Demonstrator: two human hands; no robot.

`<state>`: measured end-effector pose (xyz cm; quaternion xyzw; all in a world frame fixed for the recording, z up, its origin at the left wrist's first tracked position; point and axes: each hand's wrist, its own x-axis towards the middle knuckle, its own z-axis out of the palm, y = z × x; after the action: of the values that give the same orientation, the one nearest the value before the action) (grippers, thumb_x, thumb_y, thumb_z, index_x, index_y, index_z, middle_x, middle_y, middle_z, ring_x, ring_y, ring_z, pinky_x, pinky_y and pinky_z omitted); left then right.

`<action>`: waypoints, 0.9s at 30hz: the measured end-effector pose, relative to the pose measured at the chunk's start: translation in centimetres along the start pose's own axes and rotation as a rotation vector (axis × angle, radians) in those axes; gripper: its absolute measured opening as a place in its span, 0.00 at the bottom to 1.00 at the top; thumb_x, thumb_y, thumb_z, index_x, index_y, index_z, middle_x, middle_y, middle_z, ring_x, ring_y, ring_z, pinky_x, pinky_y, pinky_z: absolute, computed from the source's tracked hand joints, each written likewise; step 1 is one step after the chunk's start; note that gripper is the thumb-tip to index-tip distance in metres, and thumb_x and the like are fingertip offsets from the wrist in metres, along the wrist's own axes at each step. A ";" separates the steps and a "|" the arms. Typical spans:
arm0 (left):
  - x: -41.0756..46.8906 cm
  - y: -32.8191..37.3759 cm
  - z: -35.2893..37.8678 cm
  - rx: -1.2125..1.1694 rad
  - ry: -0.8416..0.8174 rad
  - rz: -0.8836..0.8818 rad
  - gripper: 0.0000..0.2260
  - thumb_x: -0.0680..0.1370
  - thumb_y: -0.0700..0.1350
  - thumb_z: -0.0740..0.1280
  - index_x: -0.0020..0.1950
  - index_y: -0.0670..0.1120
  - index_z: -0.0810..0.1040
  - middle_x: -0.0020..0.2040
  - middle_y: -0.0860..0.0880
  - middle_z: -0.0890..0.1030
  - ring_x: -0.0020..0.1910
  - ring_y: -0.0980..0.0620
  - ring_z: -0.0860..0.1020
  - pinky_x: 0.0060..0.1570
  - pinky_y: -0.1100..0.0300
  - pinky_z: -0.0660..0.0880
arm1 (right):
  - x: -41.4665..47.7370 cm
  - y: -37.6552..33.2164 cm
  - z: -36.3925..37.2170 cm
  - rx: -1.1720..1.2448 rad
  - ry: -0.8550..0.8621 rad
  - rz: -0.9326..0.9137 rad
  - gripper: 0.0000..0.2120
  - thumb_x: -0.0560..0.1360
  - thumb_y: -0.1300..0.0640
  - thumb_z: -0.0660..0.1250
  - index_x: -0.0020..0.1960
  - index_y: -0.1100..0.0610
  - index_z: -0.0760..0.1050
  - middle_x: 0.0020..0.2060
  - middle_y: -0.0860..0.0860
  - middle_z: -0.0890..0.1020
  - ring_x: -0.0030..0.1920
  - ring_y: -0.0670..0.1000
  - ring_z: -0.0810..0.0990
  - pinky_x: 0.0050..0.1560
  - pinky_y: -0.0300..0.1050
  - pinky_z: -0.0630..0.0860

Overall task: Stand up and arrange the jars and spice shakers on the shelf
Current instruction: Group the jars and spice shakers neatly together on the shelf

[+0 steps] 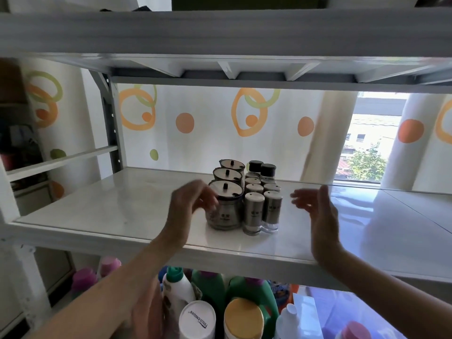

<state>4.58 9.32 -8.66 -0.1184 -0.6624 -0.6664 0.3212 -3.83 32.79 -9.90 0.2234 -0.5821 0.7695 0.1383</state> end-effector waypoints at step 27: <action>2.0 -1.7 1.0 -0.305 -0.829 -0.636 0.37 0.77 0.63 0.45 0.70 0.34 0.66 0.70 0.37 0.70 0.71 0.43 0.68 0.73 0.50 0.60 | 1.3 0.4 1.3 0.246 -0.802 0.680 0.45 0.59 0.29 0.68 0.61 0.64 0.76 0.62 0.62 0.77 0.65 0.57 0.75 0.61 0.44 0.75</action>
<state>1.80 9.57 -8.80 -0.2102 -0.6326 -0.7166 -0.2052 -4.88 31.32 -9.33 0.3133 -0.5343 0.6876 -0.3790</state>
